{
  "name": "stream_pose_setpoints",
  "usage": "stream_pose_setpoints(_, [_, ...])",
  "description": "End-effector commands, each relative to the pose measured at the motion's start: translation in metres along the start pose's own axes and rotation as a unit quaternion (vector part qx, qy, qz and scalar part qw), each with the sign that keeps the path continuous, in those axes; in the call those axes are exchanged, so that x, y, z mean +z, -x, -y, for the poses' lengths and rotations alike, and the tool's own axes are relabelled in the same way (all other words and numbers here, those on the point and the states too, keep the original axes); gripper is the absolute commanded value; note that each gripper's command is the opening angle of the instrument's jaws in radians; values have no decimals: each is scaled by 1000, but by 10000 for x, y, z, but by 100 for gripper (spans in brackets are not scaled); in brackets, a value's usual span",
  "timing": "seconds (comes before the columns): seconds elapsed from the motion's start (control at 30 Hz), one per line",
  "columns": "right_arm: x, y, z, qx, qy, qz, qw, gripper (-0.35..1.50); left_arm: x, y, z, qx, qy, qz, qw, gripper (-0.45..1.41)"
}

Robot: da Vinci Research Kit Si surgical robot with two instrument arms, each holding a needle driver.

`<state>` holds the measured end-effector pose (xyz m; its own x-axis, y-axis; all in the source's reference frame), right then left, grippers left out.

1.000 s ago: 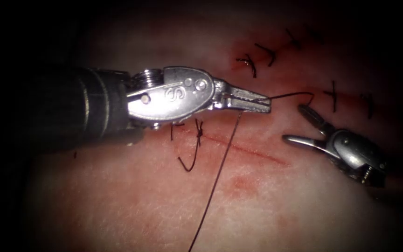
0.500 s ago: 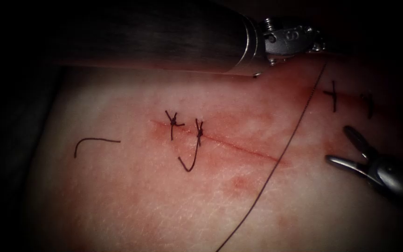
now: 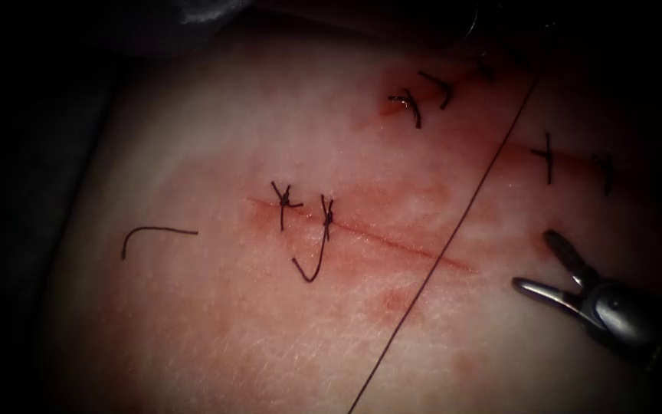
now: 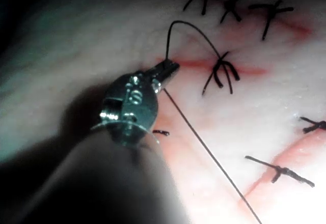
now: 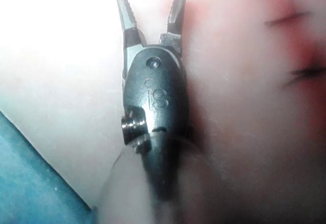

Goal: Wound Closure

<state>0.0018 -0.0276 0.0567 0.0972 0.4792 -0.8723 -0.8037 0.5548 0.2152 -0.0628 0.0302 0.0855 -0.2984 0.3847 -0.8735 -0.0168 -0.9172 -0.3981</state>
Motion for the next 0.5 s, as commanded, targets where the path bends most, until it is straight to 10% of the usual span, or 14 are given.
stream_pose_setpoints(0.03, [4, 9, 9, 1, -2, -1, 1000, 106, 7, 1, 5, 1, 1, 0, 1000, -45])
stream_pose_setpoints(0.13, [7, 10, 14, 0, -5, -1, 1000, 108, 10, 26, 10, -17, 5, 7, 1000, -45])
stream_pose_setpoints(0.17, [9, 12, 17, -1, -7, -1, 1000, 110, 7, 39, 17, -47, 3, 10, 999, -5])
stream_pose_setpoints(0.27, [13, 12, 20, -2, -8, -3, 1000, 116, -2, 50, 23, -119, -22, 23, 992, 37])
stream_pose_setpoints(0.5, [15, 15, 26, -3, -10, -5, 1000, 120, -38, 47, -2, -151, -17, 33, 988, 107])
